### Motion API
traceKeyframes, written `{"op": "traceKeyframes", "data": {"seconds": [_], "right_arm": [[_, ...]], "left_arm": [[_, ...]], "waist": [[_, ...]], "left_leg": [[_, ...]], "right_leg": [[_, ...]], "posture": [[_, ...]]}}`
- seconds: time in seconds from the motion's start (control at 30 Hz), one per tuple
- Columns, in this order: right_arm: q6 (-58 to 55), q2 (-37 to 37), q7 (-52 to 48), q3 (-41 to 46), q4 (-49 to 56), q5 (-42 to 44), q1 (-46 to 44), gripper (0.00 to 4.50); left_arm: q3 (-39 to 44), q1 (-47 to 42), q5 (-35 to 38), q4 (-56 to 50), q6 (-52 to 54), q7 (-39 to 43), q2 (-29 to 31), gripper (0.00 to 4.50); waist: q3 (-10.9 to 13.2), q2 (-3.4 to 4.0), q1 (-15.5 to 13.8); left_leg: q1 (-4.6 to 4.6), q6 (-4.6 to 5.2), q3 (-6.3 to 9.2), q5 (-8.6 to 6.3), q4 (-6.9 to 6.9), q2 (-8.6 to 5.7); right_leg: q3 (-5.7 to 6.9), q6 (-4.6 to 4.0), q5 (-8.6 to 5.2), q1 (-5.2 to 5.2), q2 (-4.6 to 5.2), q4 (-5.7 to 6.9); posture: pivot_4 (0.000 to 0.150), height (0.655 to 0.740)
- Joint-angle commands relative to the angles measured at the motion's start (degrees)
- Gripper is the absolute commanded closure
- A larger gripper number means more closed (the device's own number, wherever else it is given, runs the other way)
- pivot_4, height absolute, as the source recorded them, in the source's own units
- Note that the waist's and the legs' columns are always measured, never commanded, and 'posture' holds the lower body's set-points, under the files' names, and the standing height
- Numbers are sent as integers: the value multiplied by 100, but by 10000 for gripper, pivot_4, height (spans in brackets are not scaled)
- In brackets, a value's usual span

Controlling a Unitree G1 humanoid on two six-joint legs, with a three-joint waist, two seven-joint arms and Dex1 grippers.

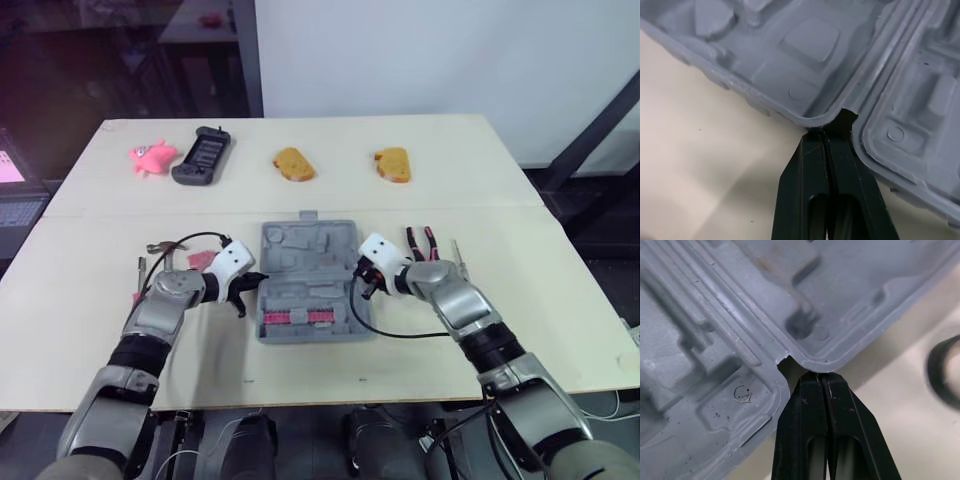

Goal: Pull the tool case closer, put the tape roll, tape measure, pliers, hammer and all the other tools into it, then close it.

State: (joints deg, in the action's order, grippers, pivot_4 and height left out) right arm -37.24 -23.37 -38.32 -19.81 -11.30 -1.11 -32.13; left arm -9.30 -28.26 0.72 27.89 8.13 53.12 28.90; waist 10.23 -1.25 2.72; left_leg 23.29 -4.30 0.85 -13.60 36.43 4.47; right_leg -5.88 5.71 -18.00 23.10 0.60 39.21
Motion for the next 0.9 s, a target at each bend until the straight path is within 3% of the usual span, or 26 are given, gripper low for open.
{"op": "traceKeyframes", "data": {"seconds": [0.03, 0.3, 0.5, 0.9], "right_arm": [[-361, 146, -398, -412, 938, 201, 382, 44343], [-1432, 3, -239, -588, 2737, 216, 1345, 44343], [-2059, -36, -26, -556, 3531, 252, 1855, 44343], [-2303, -140, 149, -543, 3593, 303, 1932, 44343]], "left_arm": [[-193, 431, 134, -553, 124, 419, 47, 45000], [22, 1902, 465, -2287, 836, 565, 646, 45000], [222, 2705, 671, -3134, 1344, 353, 801, 45000], [322, 3292, 836, -3639, 1794, 131, 866, 45000]], "waist": [[-1, 0, 2], [-6, 0, 39], [-32, -1, 49], [-54, -1, 49]], "left_leg": [[-2, 0, 0, 0, -2, 0], [-9, 0, -1, 0, -21, 2], [-12, 0, -1, 0, -24, 2], [-11, 0, -2, -1, -27, 2]], "right_leg": [[0, 0, 0, 0, 0, 0], [-3, -3, -3, 0, -1, -4], [-3, -6, -5, -1, 0, -7], [-3, -8, -7, 0, 1, -14]], "posture": [[1500, 7400], [1500, 7400], [1500, 7400], [1500, 7400]]}}
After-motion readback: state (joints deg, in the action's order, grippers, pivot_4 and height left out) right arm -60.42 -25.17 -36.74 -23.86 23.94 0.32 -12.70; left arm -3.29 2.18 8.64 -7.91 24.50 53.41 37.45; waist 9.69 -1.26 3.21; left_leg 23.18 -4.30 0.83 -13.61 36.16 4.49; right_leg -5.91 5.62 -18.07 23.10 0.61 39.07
